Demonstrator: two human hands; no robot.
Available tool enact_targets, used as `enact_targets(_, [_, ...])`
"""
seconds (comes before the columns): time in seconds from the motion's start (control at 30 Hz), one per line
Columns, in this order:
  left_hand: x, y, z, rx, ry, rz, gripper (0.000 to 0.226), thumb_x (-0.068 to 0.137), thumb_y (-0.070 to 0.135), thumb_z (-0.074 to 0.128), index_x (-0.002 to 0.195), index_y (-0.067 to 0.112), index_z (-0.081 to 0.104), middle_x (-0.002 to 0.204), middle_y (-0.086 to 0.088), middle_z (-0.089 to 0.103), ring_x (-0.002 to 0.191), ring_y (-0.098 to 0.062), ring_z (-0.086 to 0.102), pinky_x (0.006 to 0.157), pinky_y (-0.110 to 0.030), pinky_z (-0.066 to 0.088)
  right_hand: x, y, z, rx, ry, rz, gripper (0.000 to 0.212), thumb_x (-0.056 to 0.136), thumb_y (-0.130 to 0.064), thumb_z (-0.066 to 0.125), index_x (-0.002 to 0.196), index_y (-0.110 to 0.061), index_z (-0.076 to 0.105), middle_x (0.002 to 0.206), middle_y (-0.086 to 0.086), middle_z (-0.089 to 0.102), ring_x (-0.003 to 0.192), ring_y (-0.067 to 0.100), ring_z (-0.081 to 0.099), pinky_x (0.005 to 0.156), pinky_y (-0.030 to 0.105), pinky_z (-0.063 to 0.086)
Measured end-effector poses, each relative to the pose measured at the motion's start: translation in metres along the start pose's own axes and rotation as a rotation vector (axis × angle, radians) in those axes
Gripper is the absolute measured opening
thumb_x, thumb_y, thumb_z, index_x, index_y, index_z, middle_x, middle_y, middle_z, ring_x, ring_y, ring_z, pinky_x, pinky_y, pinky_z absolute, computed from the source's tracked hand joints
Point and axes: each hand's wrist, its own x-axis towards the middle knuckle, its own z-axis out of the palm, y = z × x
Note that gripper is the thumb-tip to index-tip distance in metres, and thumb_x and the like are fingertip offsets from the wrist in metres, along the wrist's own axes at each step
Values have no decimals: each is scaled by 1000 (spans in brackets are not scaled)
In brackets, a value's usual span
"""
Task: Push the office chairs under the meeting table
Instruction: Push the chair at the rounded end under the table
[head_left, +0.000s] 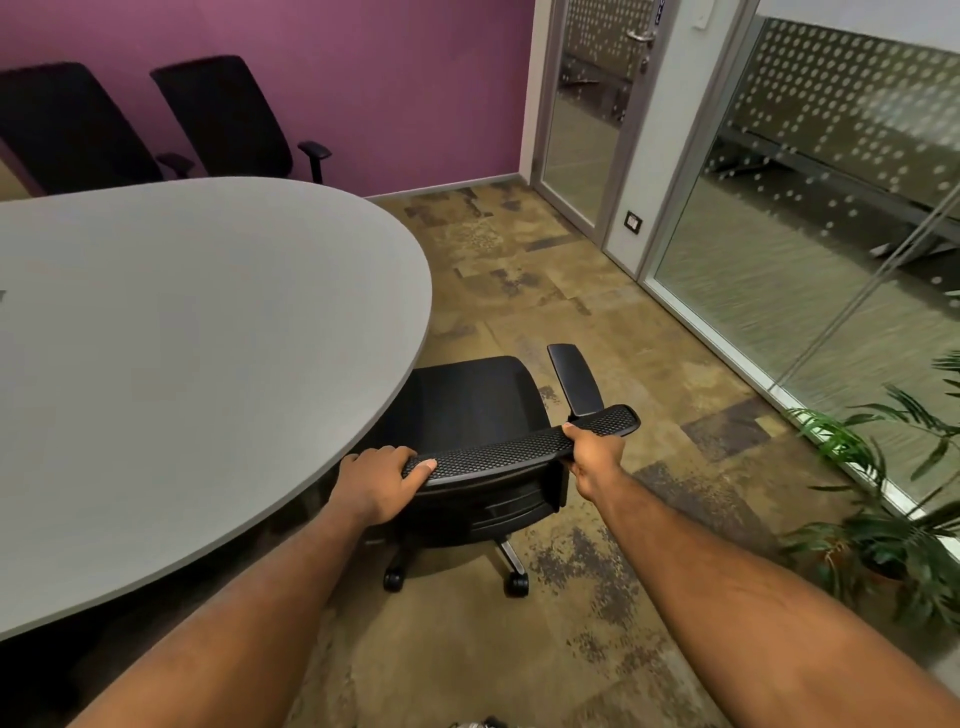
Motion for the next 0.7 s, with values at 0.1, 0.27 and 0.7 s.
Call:
enact_targets(0.1, [-10,-3,2,8,19,13,65,95,73,25,134,31,57,125,8,67,112,-17,62,101,-45,50,-6,6,-6,-23,13,-19,54,86,2,73,132,1,44,125,22,61,110,36,63,94,54,56])
enact_targets(0.27, [-29,-6,8,-4,30,35,64,96,71,26,134,31,57,125,8,67,112,-15,61,103,-45,48,-18,20,-19,-68,47,-28,58,85,-2,76,131,-1,41,125,21,60,109,36,63,95,54,56])
enact_targets(0.7, [-65,-12,12,29,-50,46,68,94,75,24,137,32,53,132,6,62,121,-19,55,106,-48,43,-61,36,-40,-62,46,-19,55,89,-1,71,135,1,43,130,22,60,114,36,63,89,45,56])
